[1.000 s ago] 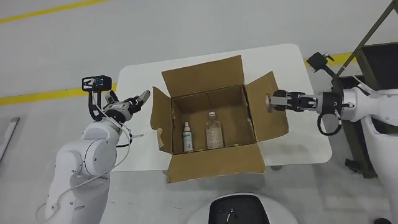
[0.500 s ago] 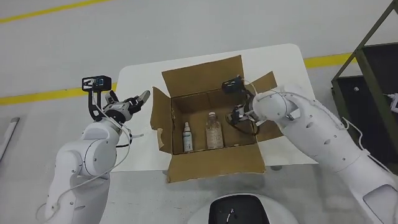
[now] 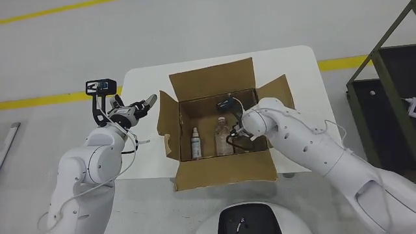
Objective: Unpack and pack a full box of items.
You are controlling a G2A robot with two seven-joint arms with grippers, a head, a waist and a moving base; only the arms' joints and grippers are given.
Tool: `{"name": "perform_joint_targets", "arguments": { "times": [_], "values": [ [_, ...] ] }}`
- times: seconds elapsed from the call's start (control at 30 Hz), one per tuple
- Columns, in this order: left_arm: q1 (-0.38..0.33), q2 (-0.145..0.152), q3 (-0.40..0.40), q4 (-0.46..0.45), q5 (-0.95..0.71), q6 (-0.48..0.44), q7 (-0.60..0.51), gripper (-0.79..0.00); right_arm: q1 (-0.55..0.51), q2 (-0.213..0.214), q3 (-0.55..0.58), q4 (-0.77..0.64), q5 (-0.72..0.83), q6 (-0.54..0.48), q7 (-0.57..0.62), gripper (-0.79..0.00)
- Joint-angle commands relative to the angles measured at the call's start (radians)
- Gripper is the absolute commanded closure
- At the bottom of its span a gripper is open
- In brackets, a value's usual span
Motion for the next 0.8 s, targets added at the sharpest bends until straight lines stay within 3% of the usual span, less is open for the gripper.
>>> {"name": "perform_joint_targets", "arguments": {
  "times": [0.0,0.33,0.43,0.53,0.77],
  "values": [
    [0.000,0.000,0.000,0.000,0.000,0.000,0.000,-0.785,0.005,-0.005,0.001,0.016,0.008,-0.011,-0.001,-0.311],
    [0.000,0.000,0.000,0.000,0.000,0.000,0.000,-0.785,0.013,0.002,0.069,0.011,0.049,-0.079,0.017,-0.305],
    [0.000,0.000,0.000,0.000,0.000,0.000,0.000,-0.785,0.006,0.021,0.136,-0.033,0.070,-0.095,0.015,-0.212],
    [0.000,0.000,0.000,0.000,0.000,0.000,0.000,-0.785,-0.020,0.056,0.253,-0.132,0.116,-0.144,0.038,0.000],
    [0.000,0.000,0.000,0.000,0.000,0.000,0.000,-0.785,-0.208,0.162,0.671,-0.437,0.314,-0.466,0.124,0.000]
  ]
}}
